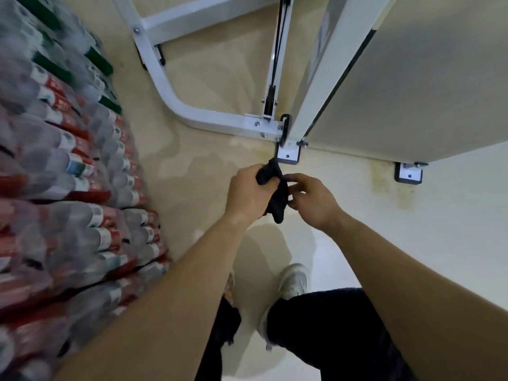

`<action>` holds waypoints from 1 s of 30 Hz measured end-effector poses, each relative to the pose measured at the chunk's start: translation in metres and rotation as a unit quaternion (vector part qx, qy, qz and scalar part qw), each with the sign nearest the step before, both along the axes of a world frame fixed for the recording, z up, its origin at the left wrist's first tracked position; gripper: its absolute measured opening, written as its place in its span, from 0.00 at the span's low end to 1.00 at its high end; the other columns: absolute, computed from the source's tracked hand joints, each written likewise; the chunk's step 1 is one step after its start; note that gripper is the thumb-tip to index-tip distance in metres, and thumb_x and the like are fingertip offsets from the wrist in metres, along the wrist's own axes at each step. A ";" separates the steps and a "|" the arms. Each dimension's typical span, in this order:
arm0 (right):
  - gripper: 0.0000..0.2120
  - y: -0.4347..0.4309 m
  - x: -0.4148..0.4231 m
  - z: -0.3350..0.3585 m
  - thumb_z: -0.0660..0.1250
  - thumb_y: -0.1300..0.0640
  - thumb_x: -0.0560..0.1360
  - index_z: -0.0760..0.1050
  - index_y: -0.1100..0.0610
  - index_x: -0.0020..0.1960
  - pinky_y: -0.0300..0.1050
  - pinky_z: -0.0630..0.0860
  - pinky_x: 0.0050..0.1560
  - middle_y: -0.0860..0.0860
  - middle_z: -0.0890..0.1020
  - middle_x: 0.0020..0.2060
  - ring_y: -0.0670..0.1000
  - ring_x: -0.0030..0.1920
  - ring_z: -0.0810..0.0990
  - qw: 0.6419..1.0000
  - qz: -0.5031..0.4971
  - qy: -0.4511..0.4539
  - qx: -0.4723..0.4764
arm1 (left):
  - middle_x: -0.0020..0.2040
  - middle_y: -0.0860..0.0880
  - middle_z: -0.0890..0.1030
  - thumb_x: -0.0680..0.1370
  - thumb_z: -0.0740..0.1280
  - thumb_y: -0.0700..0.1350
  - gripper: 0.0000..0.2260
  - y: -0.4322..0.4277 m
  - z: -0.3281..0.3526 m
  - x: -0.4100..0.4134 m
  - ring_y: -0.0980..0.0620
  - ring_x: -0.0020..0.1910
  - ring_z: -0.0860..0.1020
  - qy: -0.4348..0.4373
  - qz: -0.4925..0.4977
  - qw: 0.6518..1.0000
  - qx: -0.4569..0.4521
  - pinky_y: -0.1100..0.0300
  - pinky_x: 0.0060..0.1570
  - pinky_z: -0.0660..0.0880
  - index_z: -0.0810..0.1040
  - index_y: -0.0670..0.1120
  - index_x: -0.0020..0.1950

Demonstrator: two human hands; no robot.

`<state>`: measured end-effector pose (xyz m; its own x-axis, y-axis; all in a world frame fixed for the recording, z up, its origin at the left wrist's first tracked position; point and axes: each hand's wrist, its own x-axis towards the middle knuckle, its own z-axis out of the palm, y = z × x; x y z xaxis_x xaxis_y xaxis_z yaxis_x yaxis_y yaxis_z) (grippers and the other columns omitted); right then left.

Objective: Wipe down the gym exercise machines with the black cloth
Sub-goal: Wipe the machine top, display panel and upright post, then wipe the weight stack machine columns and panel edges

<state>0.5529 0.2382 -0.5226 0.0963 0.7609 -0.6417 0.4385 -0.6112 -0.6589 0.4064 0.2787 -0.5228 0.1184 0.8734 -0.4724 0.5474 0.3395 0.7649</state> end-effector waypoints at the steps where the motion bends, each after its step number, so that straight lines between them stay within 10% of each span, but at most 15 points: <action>1: 0.18 -0.010 -0.002 0.023 0.58 0.64 0.77 0.77 0.48 0.59 0.48 0.77 0.49 0.48 0.84 0.42 0.52 0.43 0.81 1.000 0.002 0.002 -0.012 | 0.35 0.54 0.80 0.76 0.70 0.42 0.05 -0.011 0.023 -0.004 0.56 0.33 0.78 -0.007 0.018 1.000 -0.004 0.66 0.28 0.72 0.79 0.48 0.41; 7: 0.09 -0.063 -0.006 0.173 0.63 0.56 0.79 0.78 0.46 0.43 0.45 0.76 0.45 0.50 0.84 0.36 0.53 0.41 0.83 0.998 0.065 -0.016 -0.002 | 0.35 0.54 0.80 0.77 0.71 0.44 0.06 -0.078 0.168 -0.021 0.61 0.34 0.77 -0.062 0.117 0.991 -0.002 0.68 0.34 0.72 0.78 0.48 0.41; 11: 0.09 -0.087 -0.003 0.265 0.62 0.58 0.80 0.79 0.51 0.44 0.38 0.71 0.41 0.46 0.83 0.41 0.47 0.43 0.79 0.999 0.034 -0.013 0.041 | 0.40 0.48 0.83 0.77 0.66 0.54 0.10 -0.118 0.248 -0.028 0.41 0.42 0.82 -0.103 0.200 0.974 -0.037 0.40 0.44 0.80 0.81 0.50 0.43; 19: 0.11 -0.140 0.014 0.434 0.63 0.58 0.75 0.75 0.54 0.34 0.43 0.67 0.35 0.45 0.77 0.29 0.49 0.34 0.73 0.990 0.029 -0.030 0.137 | 0.35 0.52 0.80 0.76 0.68 0.47 0.08 -0.182 0.385 -0.023 0.52 0.37 0.77 -0.025 0.141 0.987 0.069 0.60 0.36 0.68 0.76 0.49 0.37; 25: 0.15 -0.181 0.046 0.557 0.61 0.59 0.77 0.69 0.49 0.32 0.42 0.65 0.34 0.42 0.73 0.27 0.50 0.34 0.72 0.975 0.031 -0.073 0.209 | 0.61 0.61 0.78 0.73 0.74 0.50 0.09 -0.222 0.504 -0.008 0.60 0.61 0.73 0.023 0.059 0.969 0.238 0.60 0.62 0.67 0.77 0.51 0.36; 30: 0.08 -0.198 0.087 0.642 0.59 0.58 0.81 0.77 0.51 0.50 0.35 0.69 0.40 0.47 0.81 0.44 0.47 0.45 0.77 0.948 0.051 -0.111 0.295 | 0.36 0.57 0.81 0.74 0.75 0.50 0.09 -0.249 0.596 0.032 0.56 0.40 0.79 -0.031 0.051 0.968 0.242 0.60 0.43 0.74 0.78 0.52 0.36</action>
